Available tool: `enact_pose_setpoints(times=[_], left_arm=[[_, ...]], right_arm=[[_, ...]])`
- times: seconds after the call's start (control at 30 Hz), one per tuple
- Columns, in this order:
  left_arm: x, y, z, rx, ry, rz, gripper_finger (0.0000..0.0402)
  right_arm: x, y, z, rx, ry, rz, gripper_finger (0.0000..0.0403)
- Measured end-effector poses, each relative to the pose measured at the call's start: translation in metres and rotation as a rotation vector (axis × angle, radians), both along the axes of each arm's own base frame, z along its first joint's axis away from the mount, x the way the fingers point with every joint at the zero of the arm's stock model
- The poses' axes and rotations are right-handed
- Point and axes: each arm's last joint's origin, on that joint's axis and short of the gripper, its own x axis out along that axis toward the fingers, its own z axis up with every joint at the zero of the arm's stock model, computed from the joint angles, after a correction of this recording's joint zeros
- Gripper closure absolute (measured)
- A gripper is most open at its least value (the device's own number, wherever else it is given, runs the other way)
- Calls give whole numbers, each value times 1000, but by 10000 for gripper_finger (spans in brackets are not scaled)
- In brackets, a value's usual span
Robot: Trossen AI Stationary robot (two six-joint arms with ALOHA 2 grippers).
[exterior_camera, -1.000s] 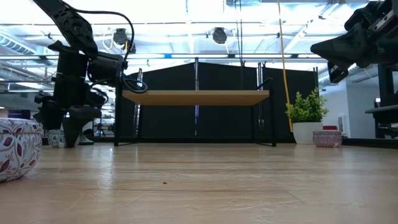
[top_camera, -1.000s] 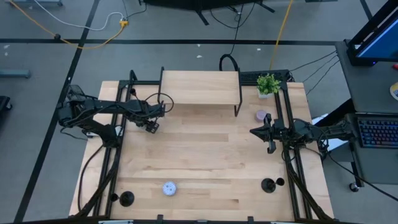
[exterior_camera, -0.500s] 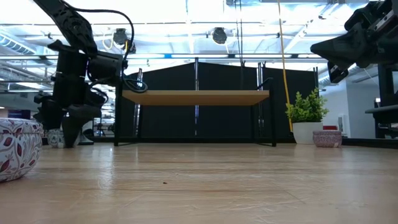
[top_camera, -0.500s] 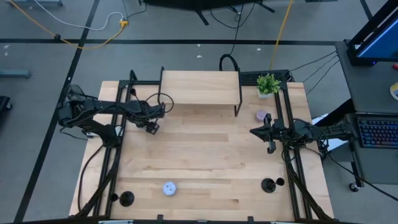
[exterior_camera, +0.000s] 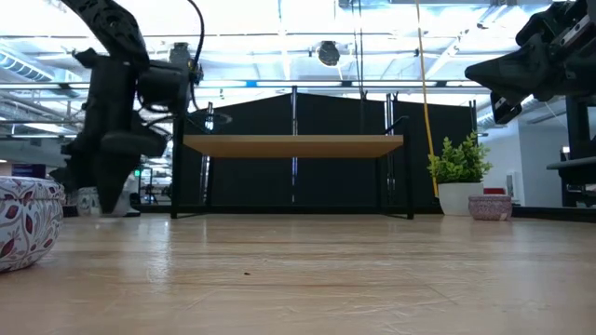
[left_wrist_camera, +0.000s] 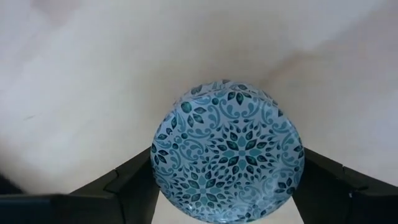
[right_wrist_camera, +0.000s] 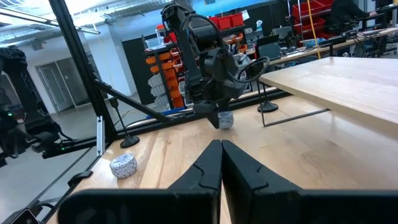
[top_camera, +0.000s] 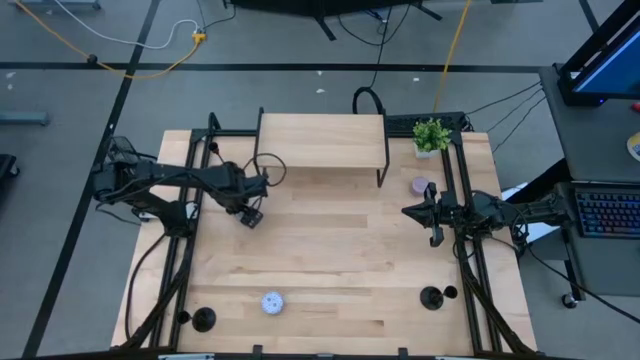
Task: Pick & Place candle stick holders
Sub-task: Put the blue scented candle on the shelf
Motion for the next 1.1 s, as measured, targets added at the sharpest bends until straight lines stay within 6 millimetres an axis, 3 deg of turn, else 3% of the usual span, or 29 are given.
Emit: enact_pose_setpoints(times=[0.23, 0.7, 1.0, 1.1], left_arm=[[25, -18, 27, -20, -120, -126, 97], [61, -52, 88, 4, -345, -272, 119], [80, -59, 146, 100, -561, -185, 171], [86, -57, 157, 161, -599, -153, 197]], right_arm=[[0, 0, 0, 0, 0, 0, 403], [0, 0, 0, 0, 0, 0, 403], [0, 0, 0, 0, 0, 0, 403], [0, 0, 0, 0, 0, 0, 403]])
